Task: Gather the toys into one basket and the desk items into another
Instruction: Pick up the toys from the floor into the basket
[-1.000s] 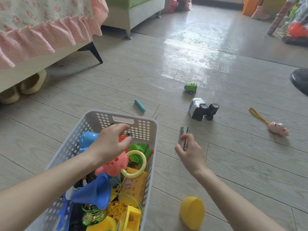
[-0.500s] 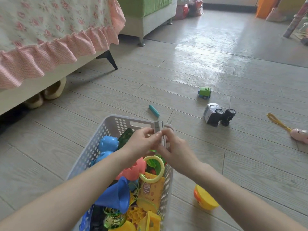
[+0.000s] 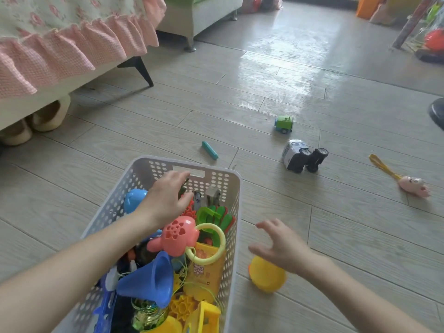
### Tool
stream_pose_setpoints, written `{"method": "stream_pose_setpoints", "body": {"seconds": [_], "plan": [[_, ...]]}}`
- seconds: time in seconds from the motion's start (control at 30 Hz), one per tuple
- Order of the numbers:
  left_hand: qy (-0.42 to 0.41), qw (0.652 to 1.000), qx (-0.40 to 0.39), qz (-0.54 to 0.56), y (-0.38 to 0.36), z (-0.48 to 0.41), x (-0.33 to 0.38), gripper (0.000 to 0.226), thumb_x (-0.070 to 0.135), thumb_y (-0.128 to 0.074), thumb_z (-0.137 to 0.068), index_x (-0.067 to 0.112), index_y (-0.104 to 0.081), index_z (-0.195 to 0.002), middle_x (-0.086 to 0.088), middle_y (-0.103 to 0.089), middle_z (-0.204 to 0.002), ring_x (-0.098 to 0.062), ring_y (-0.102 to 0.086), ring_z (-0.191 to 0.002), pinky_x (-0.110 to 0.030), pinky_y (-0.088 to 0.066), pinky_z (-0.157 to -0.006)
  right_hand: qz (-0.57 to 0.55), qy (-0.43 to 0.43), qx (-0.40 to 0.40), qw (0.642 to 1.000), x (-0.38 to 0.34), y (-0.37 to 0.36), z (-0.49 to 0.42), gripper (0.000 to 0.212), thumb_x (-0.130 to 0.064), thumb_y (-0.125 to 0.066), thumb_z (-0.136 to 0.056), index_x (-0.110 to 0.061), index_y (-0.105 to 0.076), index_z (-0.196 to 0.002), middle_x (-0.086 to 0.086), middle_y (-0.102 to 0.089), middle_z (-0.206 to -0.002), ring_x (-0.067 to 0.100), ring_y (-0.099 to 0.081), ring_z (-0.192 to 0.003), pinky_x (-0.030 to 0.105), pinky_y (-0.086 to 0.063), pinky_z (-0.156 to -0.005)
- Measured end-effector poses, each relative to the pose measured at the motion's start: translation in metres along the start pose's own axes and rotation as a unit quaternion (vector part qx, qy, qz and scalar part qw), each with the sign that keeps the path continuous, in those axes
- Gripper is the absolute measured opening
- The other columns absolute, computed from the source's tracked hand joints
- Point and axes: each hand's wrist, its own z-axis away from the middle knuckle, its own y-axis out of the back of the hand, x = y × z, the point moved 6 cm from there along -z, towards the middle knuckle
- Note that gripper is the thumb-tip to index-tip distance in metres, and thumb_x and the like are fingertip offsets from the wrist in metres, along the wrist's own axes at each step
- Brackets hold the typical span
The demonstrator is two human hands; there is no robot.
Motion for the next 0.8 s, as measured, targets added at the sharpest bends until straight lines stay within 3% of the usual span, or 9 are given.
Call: {"method": "stream_pose_setpoints", "body": {"seconds": [0.1,0.17,0.3,0.43,0.53,0.67,0.8], "plan": [[-0.023,0.995,-0.029,-0.091,-0.009,-0.011,0.000,0.061,0.030,-0.053,-0.089,0.018,-0.028,-0.144,-0.012,-0.023,-0.152,-0.026,-0.018,-0.141,-0.037,-0.018,-0.115,0.034,-0.021,-0.105,0.994,0.013,-0.029,0.010,0.087,-0.059,-0.063,-0.073,-0.027,-0.025,-0.144,0.004,-0.025,-0.150,0.021,-0.028,-0.137,0.035,-0.033,-0.109],[-0.014,0.990,-0.039,-0.137,-0.010,-0.016,-0.004,0.065,0.034,-0.052,-0.089,0.020,-0.023,-0.145,-0.011,-0.017,-0.154,-0.027,-0.011,-0.143,-0.045,-0.017,-0.116,0.060,-0.028,-0.132,0.989,0.016,-0.041,0.015,0.089,-0.056,-0.065,-0.072,-0.028,-0.022,-0.145,0.004,-0.023,-0.150,0.023,-0.028,-0.137,0.036,-0.033,-0.108],[0.042,0.984,-0.026,-0.174,0.004,-0.016,-0.029,0.069,0.034,-0.055,-0.087,0.019,-0.022,-0.145,-0.012,-0.016,-0.154,-0.029,-0.009,-0.143,-0.049,-0.016,-0.115,0.061,-0.065,-0.152,0.984,0.022,-0.057,0.015,0.070,-0.047,-0.063,-0.077,-0.021,-0.036,-0.136,0.006,-0.045,-0.134,0.025,-0.044,-0.124,0.035,-0.041,-0.099],[0.107,0.975,-0.003,-0.194,0.031,-0.003,-0.068,0.073,0.033,-0.059,-0.083,0.016,-0.024,-0.144,-0.018,-0.021,-0.151,-0.034,-0.018,-0.140,-0.048,-0.024,-0.111,0.055,-0.074,-0.142,0.986,0.021,-0.057,0.008,0.050,-0.041,-0.062,-0.081,-0.020,-0.050,-0.124,0.006,-0.055,-0.127,0.025,-0.051,-0.116,0.030,-0.041,-0.085],[0.152,0.974,-0.007,-0.169,0.041,0.010,-0.095,0.076,0.030,-0.062,-0.082,0.011,-0.023,-0.145,-0.023,-0.026,-0.146,-0.037,-0.025,-0.135,-0.044,-0.027,-0.110,0.048,-0.083,-0.082,0.992,0.015,-0.031,0.001,0.048,-0.042,-0.063,-0.082,-0.023,-0.051,-0.125,0.003,-0.056,-0.127,0.022,-0.052,-0.116,0.026,-0.041,-0.085],[0.182,0.980,-0.027,-0.077,0.041,0.022,-0.108,0.075,0.022,-0.059,-0.085,0.005,-0.017,-0.145,-0.022,-0.029,-0.147,-0.035,-0.028,-0.135,-0.037,-0.025,-0.109,-0.029,-0.105,0.068,0.992,-0.001,0.038,-0.008,0.044,-0.041,-0.064,-0.083,-0.023,-0.054,-0.122,0.004,-0.056,-0.125,0.023,-0.052,-0.112,0.031,-0.044,-0.088],[0.196,0.979,-0.040,-0.046,0.033,0.024,-0.104,0.067,0.018,-0.050,-0.090,0.005,-0.013,-0.145,-0.023,-0.040,-0.141,-0.037,-0.041,-0.127,-0.038,-0.032,-0.102,-0.101,-0.039,0.238,0.965,-0.039,0.101,-0.012,0.041,-0.036,-0.066,-0.082,-0.018,-0.058,-0.118,0.007,-0.058,-0.121,0.022,-0.053,-0.104,0.036,-0.044,-0.087]]}}
